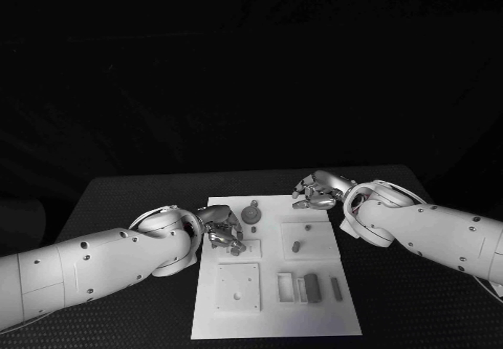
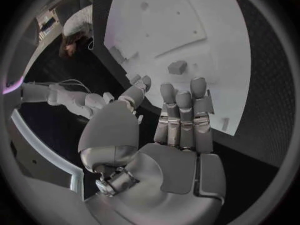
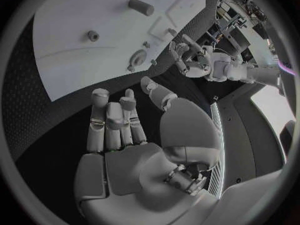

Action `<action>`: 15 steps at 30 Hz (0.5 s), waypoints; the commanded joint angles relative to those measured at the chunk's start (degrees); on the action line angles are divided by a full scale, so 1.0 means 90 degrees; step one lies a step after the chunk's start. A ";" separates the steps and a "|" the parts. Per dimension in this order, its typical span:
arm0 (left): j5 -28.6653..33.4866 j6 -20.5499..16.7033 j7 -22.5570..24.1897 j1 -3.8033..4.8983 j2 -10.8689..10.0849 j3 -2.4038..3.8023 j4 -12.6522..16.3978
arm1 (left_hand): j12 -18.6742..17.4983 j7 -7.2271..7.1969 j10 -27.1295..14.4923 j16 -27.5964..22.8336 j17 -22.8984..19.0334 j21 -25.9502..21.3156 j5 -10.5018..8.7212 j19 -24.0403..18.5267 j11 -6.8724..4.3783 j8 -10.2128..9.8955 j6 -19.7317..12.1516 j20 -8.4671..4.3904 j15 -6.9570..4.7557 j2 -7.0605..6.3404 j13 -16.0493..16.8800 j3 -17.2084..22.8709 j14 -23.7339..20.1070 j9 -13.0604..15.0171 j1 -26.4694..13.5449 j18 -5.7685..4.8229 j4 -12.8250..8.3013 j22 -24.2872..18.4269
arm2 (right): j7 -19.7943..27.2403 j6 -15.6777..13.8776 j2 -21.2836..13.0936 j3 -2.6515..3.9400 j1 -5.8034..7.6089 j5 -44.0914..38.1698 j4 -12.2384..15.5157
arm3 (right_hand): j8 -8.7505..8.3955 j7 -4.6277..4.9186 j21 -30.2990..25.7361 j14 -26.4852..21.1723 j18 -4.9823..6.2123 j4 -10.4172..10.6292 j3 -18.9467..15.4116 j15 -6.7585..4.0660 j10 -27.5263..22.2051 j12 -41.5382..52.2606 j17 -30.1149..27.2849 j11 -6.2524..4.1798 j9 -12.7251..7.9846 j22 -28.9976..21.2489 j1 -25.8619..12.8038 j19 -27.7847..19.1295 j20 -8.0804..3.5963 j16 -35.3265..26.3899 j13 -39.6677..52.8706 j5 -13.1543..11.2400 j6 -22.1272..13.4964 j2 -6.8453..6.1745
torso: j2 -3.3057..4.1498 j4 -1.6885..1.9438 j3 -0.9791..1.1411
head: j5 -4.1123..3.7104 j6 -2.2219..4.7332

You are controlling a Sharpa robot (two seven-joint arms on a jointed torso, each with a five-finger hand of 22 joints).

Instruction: Assemble the parts on the task board

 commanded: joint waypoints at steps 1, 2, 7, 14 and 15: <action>-0.1595 0.0058 0.0555 0.0008 -0.0046 0.0003 0.0104 | 0.0027 0.0044 -0.0014 0.0042 -0.0010 -0.0008 0.0052 0.0017 -0.0039 0.0031 0.0024 0.0031 -0.0017 0.0016 -0.0013 -0.0004 -0.0007 -0.0016 0.0086 0.0189 -0.0052 0.0140 | 0.0071 0.0089 -0.0005 0.0001 -0.0011 -0.0001 0.0000 | -0.0036 0.0153 -0.0036 -0.0048 0.0095 0.0044 0.0001 -0.0004 -0.0061 0.0021 -0.0010 -0.0003 -0.0004 0.0104 -0.0051 -0.0044 0.0011 -0.0042 -0.0006 -0.0014 0.0120 0.0010 | 0.0000 0.0005 -0.0001 | 0.0000 -0.0006; -0.1747 0.0056 0.0606 0.0008 -0.0056 0.0001 0.0124 | 0.0028 0.0041 -0.0011 0.0043 -0.0011 -0.0007 0.0055 0.0018 -0.0041 0.0036 0.0033 0.0031 -0.0018 0.0015 -0.0014 -0.0004 -0.0006 -0.0019 0.0089 0.0188 -0.0055 0.0140 | 0.0071 0.0088 -0.0007 0.0001 -0.0016 -0.0001 -0.0002 | -0.0036 0.0153 -0.0036 -0.0047 0.0095 0.0045 0.0001 -0.0004 -0.0061 0.0021 -0.0010 -0.0003 -0.0004 0.0104 -0.0051 -0.0044 0.0011 -0.0042 -0.0006 -0.0014 0.0120 0.0010 | 0.0001 0.0004 0.0000 | 0.0001 -0.0006; -0.2388 0.0025 0.0838 0.0006 -0.0102 -0.0009 0.0246 | 0.0018 0.0020 -0.0008 0.0046 -0.0030 -0.0018 0.0022 0.0014 -0.0061 0.0002 -0.0014 0.0029 -0.0026 -0.0092 -0.0037 -0.0028 -0.0013 -0.0095 -0.0029 0.0173 0.0045 0.0133 | 0.0073 0.0088 -0.0021 0.0001 -0.0048 -0.0001 -0.0008 | -0.0036 0.0153 -0.0036 -0.0047 0.0095 0.0046 0.0000 -0.0004 -0.0061 0.0022 -0.0010 -0.0003 -0.0004 0.0104 -0.0052 -0.0044 0.0010 -0.0041 -0.0007 -0.0015 0.0120 0.0010 | 0.0009 -0.0001 -0.0010 | 0.0004 -0.0016; -0.2892 0.0050 0.0836 0.0003 -0.0099 -0.0045 0.0220 | -0.0003 0.0036 -0.0018 0.0042 -0.0058 -0.0044 -0.0105 -0.0006 -0.0046 -0.0163 -0.0243 0.0021 -0.0020 -0.0195 -0.0069 0.0013 -0.0035 -0.0258 -0.0031 0.0166 0.0129 0.0131 | 0.0077 0.0085 -0.0022 0.0001 -0.0054 -0.0001 -0.0005 | -0.0037 0.0153 -0.0036 -0.0047 0.0095 0.0049 0.0000 -0.0003 -0.0061 0.0023 -0.0010 -0.0003 -0.0004 0.0104 -0.0053 -0.0043 0.0010 -0.0041 -0.0008 -0.0015 0.0120 0.0011 | 0.0010 -0.0008 -0.0006 | 0.0007 -0.0020; -0.2923 0.0123 0.0829 0.0003 -0.0095 -0.0058 0.0211 | -0.0003 0.0039 -0.0017 0.0043 -0.0060 -0.0045 -0.0109 -0.0006 -0.0044 -0.0169 -0.0248 0.0021 -0.0019 -0.0197 -0.0071 0.0018 -0.0035 -0.0267 -0.0026 0.0165 0.0133 0.0131 | 0.0078 0.0083 -0.0022 0.0001 -0.0055 -0.0001 -0.0005 | -0.0037 0.0153 -0.0036 -0.0047 0.0095 0.0049 -0.0001 -0.0003 -0.0061 0.0023 -0.0010 -0.0003 -0.0004 0.0104 -0.0053 -0.0043 0.0010 -0.0041 -0.0008 -0.0015 0.0120 0.0011 | 0.0011 -0.0009 -0.0007 | 0.0004 -0.0022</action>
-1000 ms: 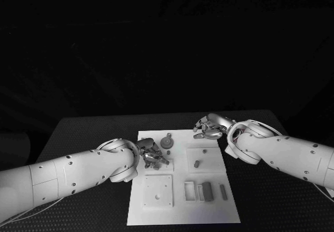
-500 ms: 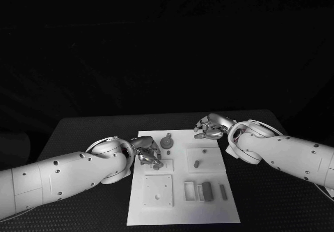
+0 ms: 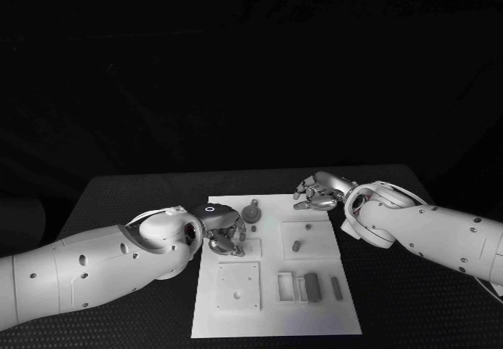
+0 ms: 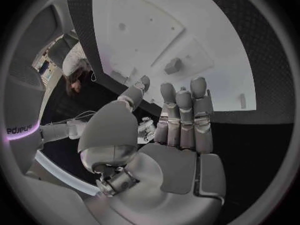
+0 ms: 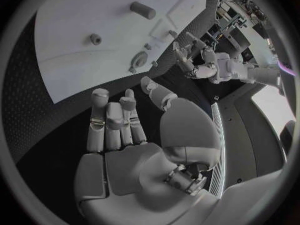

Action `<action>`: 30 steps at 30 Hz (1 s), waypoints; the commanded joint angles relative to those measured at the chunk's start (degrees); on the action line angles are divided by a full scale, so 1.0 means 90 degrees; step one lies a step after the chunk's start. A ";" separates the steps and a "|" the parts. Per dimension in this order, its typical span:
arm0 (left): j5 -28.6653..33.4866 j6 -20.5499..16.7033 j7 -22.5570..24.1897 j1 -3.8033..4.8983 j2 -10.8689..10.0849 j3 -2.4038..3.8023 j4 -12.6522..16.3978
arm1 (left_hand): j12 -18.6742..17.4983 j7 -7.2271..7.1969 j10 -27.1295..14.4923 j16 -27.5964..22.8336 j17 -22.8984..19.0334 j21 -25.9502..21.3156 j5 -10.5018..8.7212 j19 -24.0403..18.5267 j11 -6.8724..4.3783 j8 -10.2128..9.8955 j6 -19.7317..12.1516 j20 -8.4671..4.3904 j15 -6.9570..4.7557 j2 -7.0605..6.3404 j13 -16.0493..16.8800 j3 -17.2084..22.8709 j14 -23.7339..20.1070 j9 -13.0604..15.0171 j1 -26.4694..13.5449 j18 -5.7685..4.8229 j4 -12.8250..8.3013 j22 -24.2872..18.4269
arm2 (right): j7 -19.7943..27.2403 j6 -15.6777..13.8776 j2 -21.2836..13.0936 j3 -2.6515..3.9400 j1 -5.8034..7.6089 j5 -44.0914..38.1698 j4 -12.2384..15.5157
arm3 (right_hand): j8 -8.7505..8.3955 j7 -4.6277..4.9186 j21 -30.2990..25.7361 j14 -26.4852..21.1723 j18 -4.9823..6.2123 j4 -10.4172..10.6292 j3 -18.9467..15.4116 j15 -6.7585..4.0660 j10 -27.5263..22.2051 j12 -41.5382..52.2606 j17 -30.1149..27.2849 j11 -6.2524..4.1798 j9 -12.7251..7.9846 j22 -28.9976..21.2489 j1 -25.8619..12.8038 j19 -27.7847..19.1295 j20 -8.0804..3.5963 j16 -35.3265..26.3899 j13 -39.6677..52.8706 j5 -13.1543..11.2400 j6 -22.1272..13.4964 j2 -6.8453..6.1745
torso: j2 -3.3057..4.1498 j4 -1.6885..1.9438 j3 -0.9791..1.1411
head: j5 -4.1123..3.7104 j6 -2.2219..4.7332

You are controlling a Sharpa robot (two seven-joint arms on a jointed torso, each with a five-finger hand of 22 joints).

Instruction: Assemble the parts on the task board

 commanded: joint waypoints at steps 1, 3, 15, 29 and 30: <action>-0.0584 0.0156 0.0178 0.0005 0.0016 -0.0019 -0.0009 | -0.0009 0.0050 0.0004 0.0017 -0.0007 -0.0035 -0.0035 0.0004 -0.0018 -0.0025 -0.0088 0.0010 -0.0018 -0.0051 -0.0009 0.0011 -0.0036 -0.0024 0.0016 0.0165 0.0028 0.0132 | 0.0071 0.0079 -0.0001 0.0001 -0.0006 -0.0005 0.0003 | -0.0037 0.0155 -0.0036 -0.0047 0.0095 0.0049 -0.0001 -0.0004 -0.0061 0.0023 -0.0010 -0.0003 -0.0004 0.0104 -0.0053 -0.0043 0.0010 -0.0041 -0.0009 -0.0015 0.0118 0.0011 | 0.0003 -0.0005 0.0001 | -0.0004 -0.0007; -0.0592 0.0167 0.0175 0.0005 0.0024 -0.0055 -0.0019 | -0.0011 0.0058 0.0001 0.0017 -0.0010 -0.0037 -0.0040 0.0002 -0.0011 -0.0036 -0.0101 0.0012 -0.0014 -0.0052 -0.0012 0.0019 -0.0039 -0.0042 0.0022 0.0164 0.0036 0.0132 | 0.0070 0.0079 -0.0002 0.0001 -0.0006 -0.0005 -0.0002 | -0.0037 0.0155 -0.0036 -0.0047 0.0095 0.0050 -0.0001 -0.0004 -0.0061 0.0024 -0.0010 -0.0003 -0.0004 0.0104 -0.0054 -0.0043 0.0010 -0.0041 -0.0009 -0.0015 0.0118 0.0011 | 0.0004 -0.0003 0.0002 | -0.0003 -0.0010; -0.0598 0.0274 0.0105 0.0002 0.0077 -0.0145 -0.0173 | -0.0002 0.0099 -0.0013 0.0032 -0.0031 -0.0055 -0.0228 -0.0005 0.0026 -0.0100 -0.0163 0.0033 0.0017 0.0003 -0.0023 0.0091 -0.0058 -0.0220 0.0061 0.0181 0.0188 0.0138 | 0.0090 0.0032 0.0004 0.0001 -0.0006 0.0000 -0.0027 | -0.0039 0.0155 -0.0035 -0.0046 0.0095 0.0051 -0.0001 -0.0004 -0.0061 0.0026 -0.0010 -0.0003 -0.0004 0.0105 -0.0053 -0.0042 0.0009 -0.0040 -0.0011 -0.0015 0.0116 0.0011 | 0.0006 -0.0008 0.0002 | -0.0002 -0.0027; -0.0599 0.0367 0.0118 -0.0003 0.0159 -0.0173 -0.0313 | 0.0019 0.0079 -0.0024 0.0055 -0.0048 -0.0037 -0.0140 -0.0018 0.0011 -0.0046 -0.0044 0.0050 0.0016 0.0417 -0.0028 0.0148 -0.0068 -0.0354 0.0474 0.0173 -0.0090 0.0145 | 0.0099 0.0026 0.0019 0.0001 -0.0006 0.0002 -0.0031 | -0.0040 0.0156 -0.0035 -0.0046 0.0095 0.0053 0.0000 -0.0004 -0.0061 0.0028 -0.0010 -0.0003 -0.0003 0.0105 -0.0051 -0.0040 0.0008 -0.0039 -0.0013 -0.0015 0.0115 0.0013 | 0.0000 -0.0005 0.0002 | -0.0019 -0.0044; -0.0599 0.0376 0.0116 -0.0003 0.0162 -0.0173 -0.0321 | 0.0020 0.0077 -0.0023 0.0057 -0.0049 -0.0035 -0.0140 -0.0018 0.0009 -0.0039 -0.0029 0.0050 0.0015 0.0436 -0.0029 0.0145 -0.0068 -0.0361 0.0477 0.0171 -0.0092 0.0145 | 0.0100 0.0027 0.0020 0.0001 -0.0006 0.0002 -0.0033 | -0.0040 0.0155 -0.0035 -0.0046 0.0095 0.0053 0.0000 -0.0004 -0.0061 0.0028 -0.0010 -0.0003 -0.0003 0.0105 -0.0050 -0.0040 0.0008 -0.0039 -0.0013 -0.0015 0.0115 0.0013 | 0.0002 -0.0006 0.0003 | -0.0023 -0.0046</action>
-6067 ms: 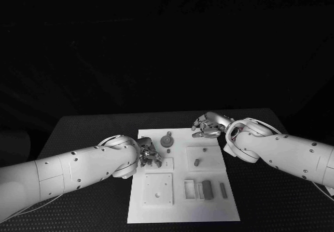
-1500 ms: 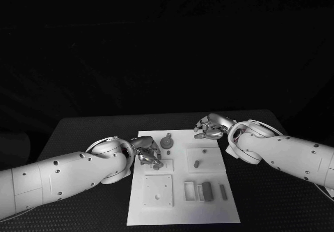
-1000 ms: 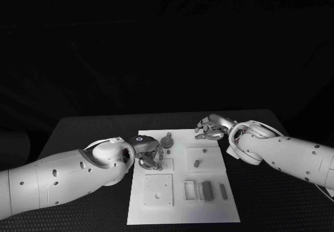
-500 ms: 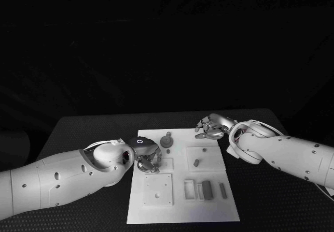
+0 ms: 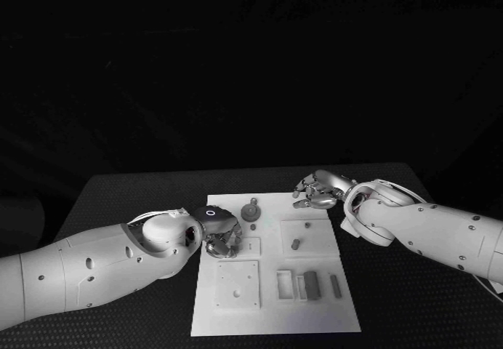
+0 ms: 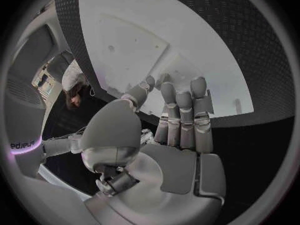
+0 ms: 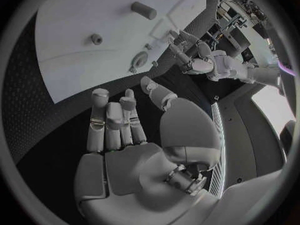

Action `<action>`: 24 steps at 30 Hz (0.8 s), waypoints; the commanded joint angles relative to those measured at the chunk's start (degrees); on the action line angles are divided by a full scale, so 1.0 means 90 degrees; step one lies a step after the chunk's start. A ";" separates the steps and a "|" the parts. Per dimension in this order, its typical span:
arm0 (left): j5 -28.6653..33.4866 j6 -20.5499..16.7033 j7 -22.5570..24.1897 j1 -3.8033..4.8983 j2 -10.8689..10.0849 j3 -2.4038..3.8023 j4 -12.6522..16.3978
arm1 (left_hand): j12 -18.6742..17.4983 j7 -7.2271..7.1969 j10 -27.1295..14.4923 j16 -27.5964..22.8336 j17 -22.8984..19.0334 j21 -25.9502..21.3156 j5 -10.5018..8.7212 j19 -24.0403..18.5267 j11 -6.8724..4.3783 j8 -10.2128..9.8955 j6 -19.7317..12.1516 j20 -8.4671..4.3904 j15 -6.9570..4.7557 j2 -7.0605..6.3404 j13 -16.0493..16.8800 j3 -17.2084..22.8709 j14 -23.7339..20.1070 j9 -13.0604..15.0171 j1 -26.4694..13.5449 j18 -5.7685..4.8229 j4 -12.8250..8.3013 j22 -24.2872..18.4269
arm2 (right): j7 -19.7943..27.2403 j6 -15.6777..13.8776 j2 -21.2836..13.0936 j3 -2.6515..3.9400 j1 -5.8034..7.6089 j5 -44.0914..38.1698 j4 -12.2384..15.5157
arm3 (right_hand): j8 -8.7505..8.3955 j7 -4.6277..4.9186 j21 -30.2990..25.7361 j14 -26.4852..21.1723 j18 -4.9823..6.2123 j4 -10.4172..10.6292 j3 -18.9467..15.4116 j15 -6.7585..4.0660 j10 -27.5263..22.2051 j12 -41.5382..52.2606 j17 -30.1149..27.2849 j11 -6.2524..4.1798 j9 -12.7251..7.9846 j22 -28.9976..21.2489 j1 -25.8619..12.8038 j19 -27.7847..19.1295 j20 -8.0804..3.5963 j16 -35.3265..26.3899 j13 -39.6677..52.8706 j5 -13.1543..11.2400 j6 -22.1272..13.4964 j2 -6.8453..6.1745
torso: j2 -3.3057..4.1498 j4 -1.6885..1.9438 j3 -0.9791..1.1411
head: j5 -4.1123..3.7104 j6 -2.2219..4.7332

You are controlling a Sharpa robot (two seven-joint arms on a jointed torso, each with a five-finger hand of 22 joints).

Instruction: Assemble the parts on the task board

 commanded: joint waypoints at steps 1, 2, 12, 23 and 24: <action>-0.0053 0.0142 0.0066 0.0002 0.0023 0.0001 -0.0020 | 0.0021 -0.0001 -0.0022 0.0033 -0.0009 -0.0008 0.0030 -0.0007 0.0007 0.0041 0.0073 0.0038 -0.0007 0.0036 -0.0008 -0.0014 -0.0047 -0.0020 0.0062 0.0170 -0.0048 0.0142 | 0.0074 0.0032 0.0007 0.0001 -0.0004 -0.0006 -0.0001 | -0.0040 0.0161 -0.0035 -0.0046 0.0095 0.0053 0.0000 -0.0004 -0.0061 0.0028 -0.0010 -0.0003 -0.0003 0.0105 -0.0050 -0.0040 0.0008 -0.0039 -0.0008 -0.0015 0.0110 0.0013 | 0.0001 -0.0002 0.0003 | -0.0009 -0.0006; -0.0053 0.0145 0.0072 0.0002 0.0026 0.0001 -0.0028 | 0.0022 -0.0003 -0.0023 0.0034 -0.0010 -0.0007 0.0030 -0.0009 0.0005 0.0048 0.0087 0.0038 -0.0008 0.0051 -0.0009 -0.0017 -0.0047 -0.0026 0.0065 0.0168 -0.0051 0.0142 | 0.0074 0.0032 0.0007 0.0001 -0.0004 -0.0006 -0.0001 | -0.0040 0.0161 -0.0035 -0.0046 0.0095 0.0053 0.0000 -0.0004 -0.0061 0.0028 -0.0010 -0.0003 -0.0003 0.0105 -0.0050 -0.0040 0.0008 -0.0039 -0.0008 -0.0015 0.0110 0.0013 | 0.0001 -0.0002 0.0002 | -0.0010 -0.0006; -0.0053 0.0227 0.0085 -0.0007 0.0069 0.0001 -0.0085 | 0.0022 -0.0015 -0.0026 0.0041 -0.0022 -0.0004 0.0030 -0.0022 -0.0005 0.0121 0.0233 0.0033 -0.0014 0.0182 -0.0019 -0.0049 -0.0054 -0.0073 0.0068 0.0159 -0.0072 0.0141 | 0.0078 0.0029 0.0006 0.0001 -0.0004 -0.0005 -0.0003 | -0.0041 0.0161 -0.0035 -0.0046 0.0094 0.0054 0.0000 -0.0004 -0.0061 0.0030 -0.0010 -0.0002 -0.0003 0.0105 -0.0050 -0.0039 0.0007 -0.0039 -0.0010 -0.0015 0.0109 0.0013 | -0.0002 0.0000 0.0008 | -0.0012 -0.0011; -0.0052 0.0235 0.0107 -0.0011 0.0092 0.0002 -0.0083 | 0.0031 -0.0023 -0.0012 0.0057 -0.0032 0.0007 0.0028 -0.0018 -0.0013 0.0194 0.0381 0.0025 -0.0020 0.0279 -0.0025 -0.0082 -0.0047 -0.0117 0.0030 0.0154 -0.0054 0.0142 | 0.0081 0.0038 0.0010 0.0001 -0.0004 -0.0003 -0.0005 | -0.0041 0.0161 -0.0035 -0.0046 0.0094 0.0054 0.0000 -0.0004 -0.0061 0.0031 -0.0011 -0.0002 -0.0002 0.0106 -0.0048 -0.0039 0.0006 -0.0038 -0.0012 -0.0015 0.0110 0.0013 | -0.0004 -0.0001 0.0011 | -0.0008 -0.0012; -0.0052 0.0235 0.0100 -0.0011 0.0093 0.0002 -0.0081 | 0.0032 -0.0024 -0.0010 0.0058 -0.0033 0.0008 0.0026 -0.0018 -0.0014 0.0204 0.0400 0.0025 -0.0020 0.0286 -0.0026 -0.0085 -0.0046 -0.0121 0.0024 0.0153 -0.0050 0.0142 | 0.0081 0.0040 0.0010 0.0001 -0.0004 -0.0003 -0.0005 | -0.0041 0.0161 -0.0035 -0.0046 0.0094 0.0054 0.0000 -0.0004 -0.0061 0.0031 -0.0011 -0.0002 -0.0002 0.0106 -0.0048 -0.0039 0.0006 -0.0038 -0.0012 -0.0015 0.0110 0.0013 | -0.0004 -0.0001 0.0011 | -0.0008 -0.0012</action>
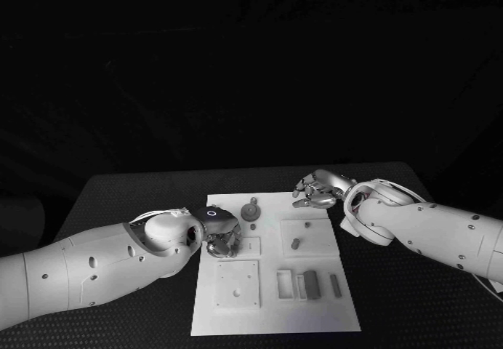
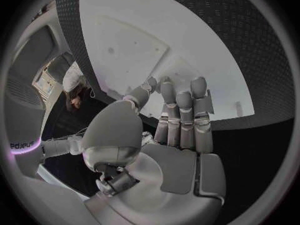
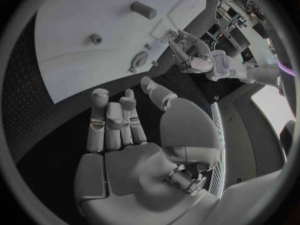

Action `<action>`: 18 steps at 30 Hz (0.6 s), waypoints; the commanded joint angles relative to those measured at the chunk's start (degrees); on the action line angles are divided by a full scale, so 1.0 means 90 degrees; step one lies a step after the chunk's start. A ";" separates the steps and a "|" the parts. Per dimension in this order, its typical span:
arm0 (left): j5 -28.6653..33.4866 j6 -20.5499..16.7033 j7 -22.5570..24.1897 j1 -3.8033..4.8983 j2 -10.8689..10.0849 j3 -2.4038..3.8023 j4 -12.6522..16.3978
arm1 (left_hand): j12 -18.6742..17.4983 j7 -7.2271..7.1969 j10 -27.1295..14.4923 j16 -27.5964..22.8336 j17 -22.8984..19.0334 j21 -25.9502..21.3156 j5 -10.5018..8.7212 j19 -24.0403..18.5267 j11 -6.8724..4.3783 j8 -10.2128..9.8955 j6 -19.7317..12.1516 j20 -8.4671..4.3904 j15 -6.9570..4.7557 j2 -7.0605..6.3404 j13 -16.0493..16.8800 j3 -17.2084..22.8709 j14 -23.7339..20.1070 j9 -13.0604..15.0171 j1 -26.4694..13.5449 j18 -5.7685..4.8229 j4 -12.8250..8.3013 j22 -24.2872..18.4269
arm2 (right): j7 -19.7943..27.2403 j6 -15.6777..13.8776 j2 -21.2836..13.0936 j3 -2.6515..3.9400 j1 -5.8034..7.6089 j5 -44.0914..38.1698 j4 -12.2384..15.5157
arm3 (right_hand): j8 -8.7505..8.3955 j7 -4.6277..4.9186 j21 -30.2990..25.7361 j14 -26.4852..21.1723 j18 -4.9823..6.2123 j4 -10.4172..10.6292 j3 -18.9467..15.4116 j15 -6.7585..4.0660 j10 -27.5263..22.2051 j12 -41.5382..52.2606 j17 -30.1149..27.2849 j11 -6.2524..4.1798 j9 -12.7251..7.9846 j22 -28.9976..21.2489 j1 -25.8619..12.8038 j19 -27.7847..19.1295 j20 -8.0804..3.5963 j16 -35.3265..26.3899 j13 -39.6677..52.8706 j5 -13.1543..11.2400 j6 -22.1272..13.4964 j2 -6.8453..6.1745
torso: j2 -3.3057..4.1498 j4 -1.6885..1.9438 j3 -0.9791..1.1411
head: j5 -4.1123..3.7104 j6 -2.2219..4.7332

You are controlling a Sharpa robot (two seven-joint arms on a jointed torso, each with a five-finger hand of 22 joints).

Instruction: Assemble the parts on the task board

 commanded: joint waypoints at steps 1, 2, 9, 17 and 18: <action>-0.0039 0.0081 0.0057 0.0000 0.0014 0.0002 0.0017 | 0.0033 0.0037 -0.0008 0.0036 -0.0013 0.0009 0.0024 -0.0008 -0.0015 0.0062 0.0132 0.0013 0.0003 0.0082 -0.0008 -0.0037 -0.0022 -0.0012 -0.0012 0.0152 0.0015 0.0143 | 0.0069 0.0040 0.0005 0.0001 -0.0003 -0.0008 0.0001 | -0.0041 0.0153 -0.0035 -0.0053 0.0094 0.0054 0.0000 -0.0012 -0.0061 0.0032 -0.0011 -0.0003 -0.0002 0.0106 -0.0047 -0.0039 0.0006 -0.0038 -0.0006 -0.0015 0.0118 0.0013 | -0.0001 -0.0003 0.0000 | 0.0001 0.0001; -0.0039 0.0081 0.0053 0.0000 0.0011 0.0002 0.0018 | 0.0034 0.0035 -0.0007 0.0037 -0.0015 0.0010 0.0024 -0.0010 -0.0016 0.0091 0.0189 0.0011 0.0002 0.0110 -0.0010 -0.0038 -0.0022 -0.0013 -0.0015 0.0153 0.0020 0.0143 | 0.0069 0.0040 0.0005 0.0001 -0.0003 -0.0008 0.0000 | -0.0041 0.0153 -0.0035 -0.0053 0.0094 0.0054 0.0000 -0.0012 -0.0061 0.0032 -0.0011 -0.0003 -0.0002 0.0106 -0.0047 -0.0039 0.0006 -0.0038 -0.0006 -0.0015 0.0118 0.0013 | -0.0001 -0.0004 0.0001 | 0.0002 0.0001; -0.0039 0.0059 0.0000 0.0000 0.0007 0.0003 0.0017 | 0.0031 -0.0041 0.0009 0.0052 -0.0029 0.0021 0.0042 -0.0015 -0.0085 0.0236 0.0468 -0.0002 -0.0023 0.0335 -0.0025 -0.0057 -0.0017 0.0000 -0.0050 0.0143 0.0038 0.0144 | 0.0069 0.0038 0.0006 0.0001 -0.0003 -0.0008 -0.0001 | -0.0041 0.0153 -0.0035 -0.0053 0.0094 0.0054 -0.0001 -0.0012 -0.0062 0.0033 -0.0011 -0.0002 -0.0002 0.0106 -0.0047 -0.0039 0.0006 -0.0038 -0.0007 -0.0015 0.0118 0.0012 | -0.0001 -0.0004 -0.0004 | -0.0001 0.0003; -0.0039 0.0015 -0.0084 0.0000 0.0004 0.0003 0.0009 | 0.0031 -0.0081 0.0040 0.0067 -0.0038 0.0035 0.0045 -0.0004 -0.0123 0.0290 0.0568 -0.0018 -0.0040 0.0487 -0.0038 -0.0061 0.0001 -0.0007 -0.0036 0.0139 -0.0009 0.0145 | 0.0086 0.0004 0.0002 0.0001 -0.0003 0.0029 -0.0007 | -0.0042 0.0153 -0.0035 -0.0054 0.0094 0.0053 -0.0002 -0.0012 -0.0062 0.0033 -0.0011 -0.0002 -0.0002 0.0106 -0.0046 -0.0040 0.0006 -0.0038 -0.0009 -0.0015 0.0117 0.0010 | 0.0000 0.0004 -0.0005 | -0.0008 -0.0005; -0.0039 -0.0002 -0.0091 0.0000 0.0004 0.0003 0.0008 | 0.0030 -0.0087 0.0044 0.0070 -0.0040 0.0037 0.0046 -0.0003 -0.0129 0.0300 0.0585 -0.0020 -0.0043 0.0514 -0.0040 -0.0059 0.0005 -0.0008 -0.0030 0.0138 -0.0020 0.0145 | 0.0098 -0.0009 0.0001 0.0001 -0.0003 0.0041 -0.0010 | -0.0047 0.0155 -0.0036 -0.0055 0.0094 0.0052 -0.0003 -0.0011 -0.0064 0.0033 -0.0012 -0.0001 -0.0004 0.0106 -0.0047 -0.0041 0.0006 -0.0039 -0.0010 -0.0016 0.0109 0.0003 | -0.0001 0.0005 -0.0006 | -0.0009 -0.0005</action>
